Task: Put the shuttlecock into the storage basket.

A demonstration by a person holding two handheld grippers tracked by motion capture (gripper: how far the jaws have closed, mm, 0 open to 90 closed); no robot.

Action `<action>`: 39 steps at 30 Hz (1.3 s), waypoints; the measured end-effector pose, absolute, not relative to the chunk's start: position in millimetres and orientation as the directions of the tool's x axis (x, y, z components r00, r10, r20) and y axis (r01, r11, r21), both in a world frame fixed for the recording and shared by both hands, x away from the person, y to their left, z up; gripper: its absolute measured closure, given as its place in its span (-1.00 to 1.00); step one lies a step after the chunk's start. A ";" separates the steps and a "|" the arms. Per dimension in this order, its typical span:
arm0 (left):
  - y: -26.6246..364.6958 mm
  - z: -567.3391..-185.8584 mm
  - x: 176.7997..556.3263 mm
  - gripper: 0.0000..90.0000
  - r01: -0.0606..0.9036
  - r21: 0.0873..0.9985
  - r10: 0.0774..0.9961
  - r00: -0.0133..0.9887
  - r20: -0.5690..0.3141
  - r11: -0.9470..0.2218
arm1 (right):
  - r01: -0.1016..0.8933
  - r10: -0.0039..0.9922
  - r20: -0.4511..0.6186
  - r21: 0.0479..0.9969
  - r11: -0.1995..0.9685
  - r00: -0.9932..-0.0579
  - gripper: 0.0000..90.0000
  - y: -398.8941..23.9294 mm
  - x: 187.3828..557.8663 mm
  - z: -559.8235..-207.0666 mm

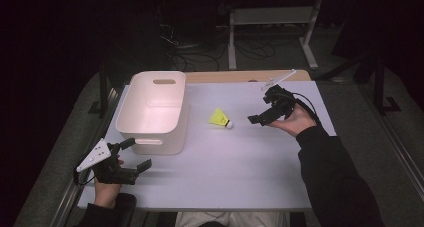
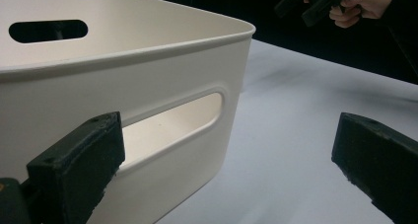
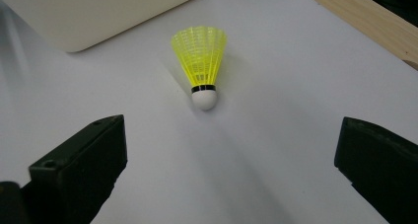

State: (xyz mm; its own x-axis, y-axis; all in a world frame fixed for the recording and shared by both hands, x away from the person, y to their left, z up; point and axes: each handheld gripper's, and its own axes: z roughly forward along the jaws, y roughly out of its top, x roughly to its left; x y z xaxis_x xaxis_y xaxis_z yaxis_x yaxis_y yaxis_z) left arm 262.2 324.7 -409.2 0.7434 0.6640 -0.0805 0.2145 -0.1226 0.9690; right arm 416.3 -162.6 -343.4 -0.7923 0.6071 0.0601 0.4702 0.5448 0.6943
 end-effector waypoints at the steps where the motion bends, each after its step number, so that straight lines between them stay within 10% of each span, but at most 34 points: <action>1: 324.6 -409.1 262.1 -1.00 0.214 0.969 0.664 0.743 -0.081 -0.121 | 0.473 0.609 0.062 0.693 0.544 -0.791 -1.00 -161.7 417.5 -343.3; 39: 324.4 -409.2 262.1 -1.00 0.214 0.969 0.659 0.747 -0.081 -0.124 | 0.454 0.546 0.073 0.652 0.607 -0.834 -1.00 -123.1 444.9 -369.8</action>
